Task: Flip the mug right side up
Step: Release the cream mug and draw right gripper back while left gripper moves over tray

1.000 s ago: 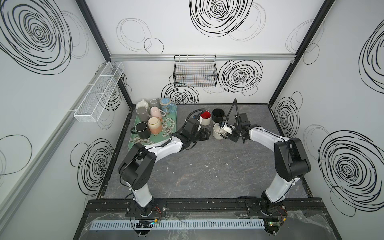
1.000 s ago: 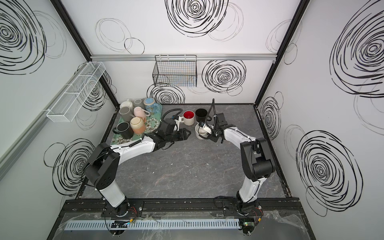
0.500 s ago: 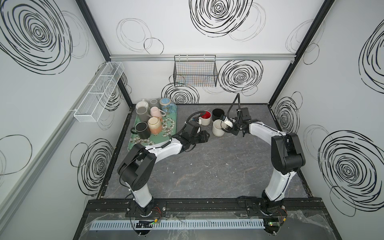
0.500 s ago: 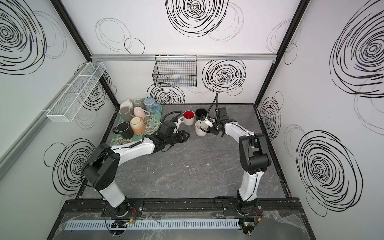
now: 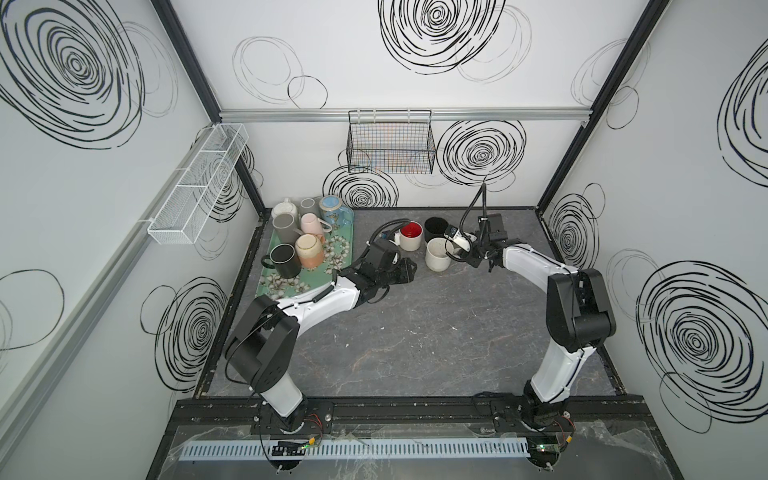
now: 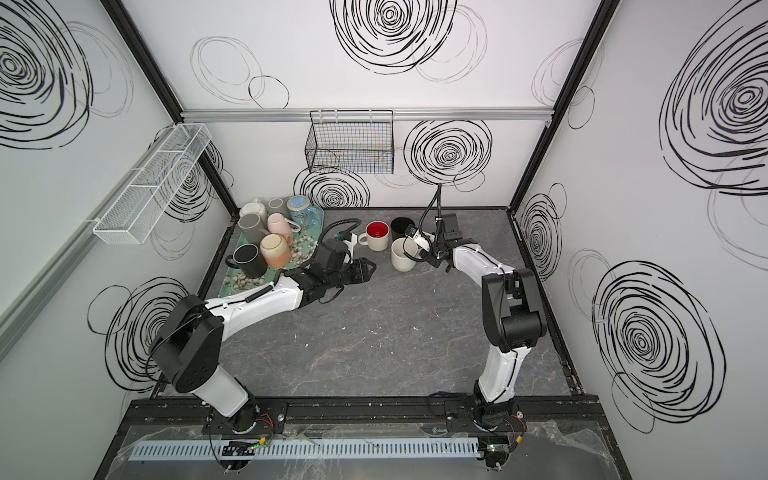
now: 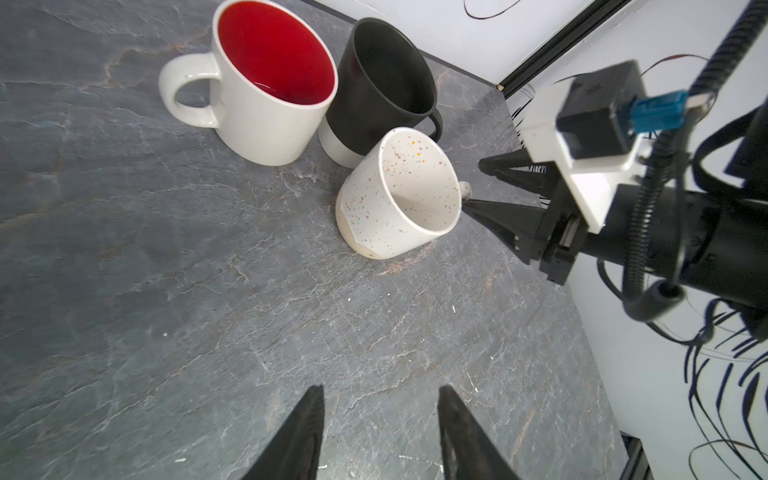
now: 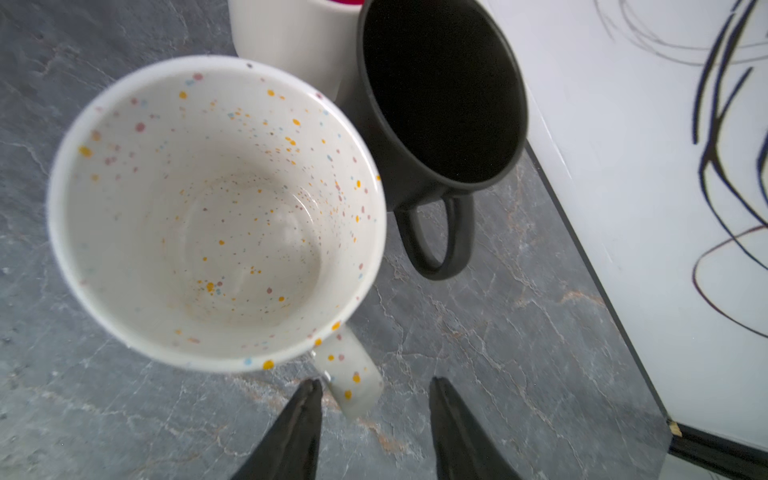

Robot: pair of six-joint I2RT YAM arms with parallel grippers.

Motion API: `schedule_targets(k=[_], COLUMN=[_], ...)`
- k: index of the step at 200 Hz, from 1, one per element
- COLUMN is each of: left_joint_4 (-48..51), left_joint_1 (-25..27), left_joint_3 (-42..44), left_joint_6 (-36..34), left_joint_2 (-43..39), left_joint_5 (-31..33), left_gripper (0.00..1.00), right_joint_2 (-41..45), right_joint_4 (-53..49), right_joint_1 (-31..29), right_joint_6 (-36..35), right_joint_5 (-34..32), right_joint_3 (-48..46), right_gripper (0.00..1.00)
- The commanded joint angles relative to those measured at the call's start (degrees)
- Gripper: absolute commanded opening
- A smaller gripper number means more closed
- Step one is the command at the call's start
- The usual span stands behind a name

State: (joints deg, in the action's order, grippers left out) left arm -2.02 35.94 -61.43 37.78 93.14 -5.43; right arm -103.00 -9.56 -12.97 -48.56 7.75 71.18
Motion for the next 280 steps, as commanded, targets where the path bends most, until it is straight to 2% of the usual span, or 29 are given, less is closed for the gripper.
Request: schedule_targets(k=[1, 39, 62, 82, 122, 143, 160, 177, 226, 280], left_joint_4=[4.8, 14.3, 20.8, 27.0, 29.5, 28.7, 26.9, 25.1, 24.1, 22.5], left_joint_1=[-0.5, -4.9, -10.5, -16.0, -26.5, -32.2, -36.4, -39.5, -45.0, -48.9], left_joint_3=[-2.2, -4.2, -6.7, -9.2, -10.8, -10.6, -10.2, -10.6, -15.3, -18.7], left_joint_6=[-4.2, -10.0, -12.8, -14.9, -20.8, -21.3, -21.3, -21.7, -23.8, -25.1], left_joint_2=[-4.0, -8.4, -10.0, -10.8, -10.7, -9.3, -7.7, -5.8, 1.1, 8.4], left_joint_5=[3.7, 9.1, 11.8, 16.6, 21.3, 20.4, 16.9, 14.1, 13.3, 12.8], left_gripper=[0.49, 0.51, 0.52, 0.53, 0.62, 0.64, 0.65, 0.65, 0.65, 0.66], right_joint_2=[6.5, 12.1, 13.4, 14.3, 16.2, 15.6, 14.1, 12.7, 7.4, 2.1], right_joint_4=[2.5, 6.4, 6.9, 8.2, 13.3, 14.2, 13.5, 13.9, 19.3, 19.0], right_joint_1=[0.3, 1.1, 1.1, 0.4, -3.0, -7.5, -12.1, -16.2, -26.0, -32.2], right_joint_6=[2.1, 6.8, 7.7, 12.0, 19.5, 21.5, 23.6, 26.0, 35.3, 41.7], right_joint_5=[1.7, 5.9, 9.4, 10.4, 13.4, 13.1, 11.6, 12.9, 20.3, 24.3], right_joint_3=[-2.0, -4.6, -4.3, -4.6, -7.8, -8.4, -7.4, -6.6, -4.8, -1.4], right_gripper=[0.47, 0.49, 0.5, 0.5, 0.51, 0.52, 0.52, 0.52, 0.52, 0.51])
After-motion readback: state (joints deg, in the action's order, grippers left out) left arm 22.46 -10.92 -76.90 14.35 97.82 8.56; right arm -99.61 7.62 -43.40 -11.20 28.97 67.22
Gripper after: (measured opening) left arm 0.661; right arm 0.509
